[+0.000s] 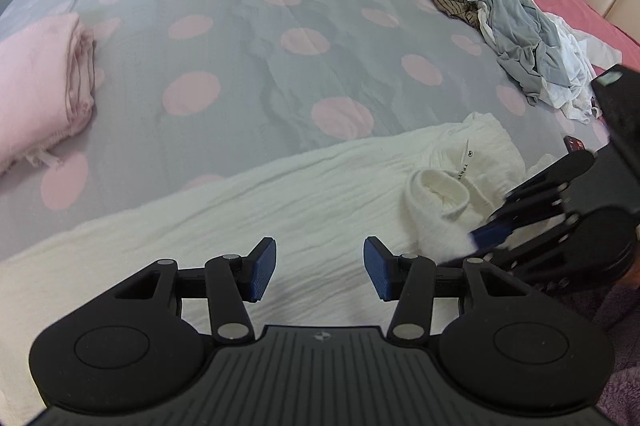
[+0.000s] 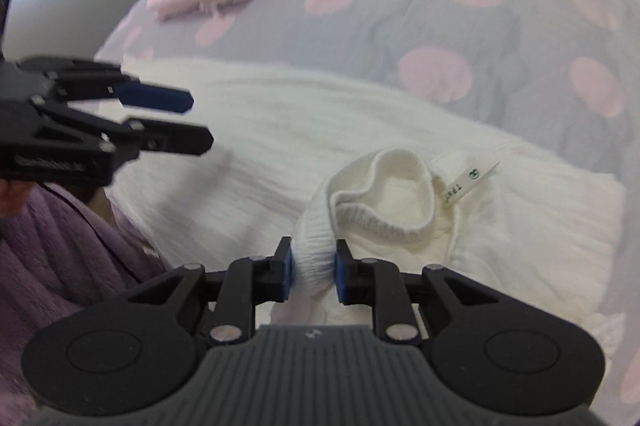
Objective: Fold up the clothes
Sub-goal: 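Lift the waistband with the right tool toward the left tool, then grasp the waistband with the left tool while the right tool opens and releases it, then lay the waistband onto the garment with the left tool and open it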
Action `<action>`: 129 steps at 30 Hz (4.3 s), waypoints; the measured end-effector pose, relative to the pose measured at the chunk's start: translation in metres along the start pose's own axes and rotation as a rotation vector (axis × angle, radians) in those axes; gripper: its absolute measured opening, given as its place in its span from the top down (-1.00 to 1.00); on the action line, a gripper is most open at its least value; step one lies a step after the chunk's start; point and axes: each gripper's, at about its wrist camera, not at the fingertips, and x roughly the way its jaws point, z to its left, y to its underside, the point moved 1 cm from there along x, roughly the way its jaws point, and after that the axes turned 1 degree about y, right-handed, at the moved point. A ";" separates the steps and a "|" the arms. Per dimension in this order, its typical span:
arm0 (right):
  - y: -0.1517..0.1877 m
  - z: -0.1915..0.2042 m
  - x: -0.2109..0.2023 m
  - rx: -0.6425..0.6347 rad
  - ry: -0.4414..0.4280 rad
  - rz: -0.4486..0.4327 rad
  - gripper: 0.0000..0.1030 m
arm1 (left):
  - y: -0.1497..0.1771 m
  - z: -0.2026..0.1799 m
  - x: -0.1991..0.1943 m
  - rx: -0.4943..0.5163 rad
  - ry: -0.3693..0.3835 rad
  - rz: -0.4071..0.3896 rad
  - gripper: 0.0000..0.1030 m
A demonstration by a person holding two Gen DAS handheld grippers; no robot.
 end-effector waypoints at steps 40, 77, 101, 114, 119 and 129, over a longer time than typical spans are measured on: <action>-0.008 0.001 0.006 -0.010 -0.064 -0.084 0.89 | 0.033 -0.008 0.034 -0.055 0.111 0.034 0.48; 0.055 -0.037 -0.074 -0.142 0.149 -0.195 -0.06 | 0.013 -0.066 0.058 0.155 0.047 0.019 0.73; 0.071 -0.001 -0.110 -0.224 0.125 -0.306 -0.36 | -0.012 0.061 -0.103 -0.146 -0.114 -0.117 0.77; 0.042 0.020 -0.082 -0.304 0.127 -0.237 -0.36 | 0.027 0.184 -0.174 -0.346 -0.316 -0.028 0.77; 0.032 0.020 -0.070 -0.299 0.130 -0.211 -0.36 | 0.051 0.246 -0.165 -0.430 -0.390 0.037 0.77; 0.017 0.012 -0.044 -0.252 0.176 -0.160 -0.36 | 0.077 0.281 -0.104 -0.440 -0.468 0.121 0.60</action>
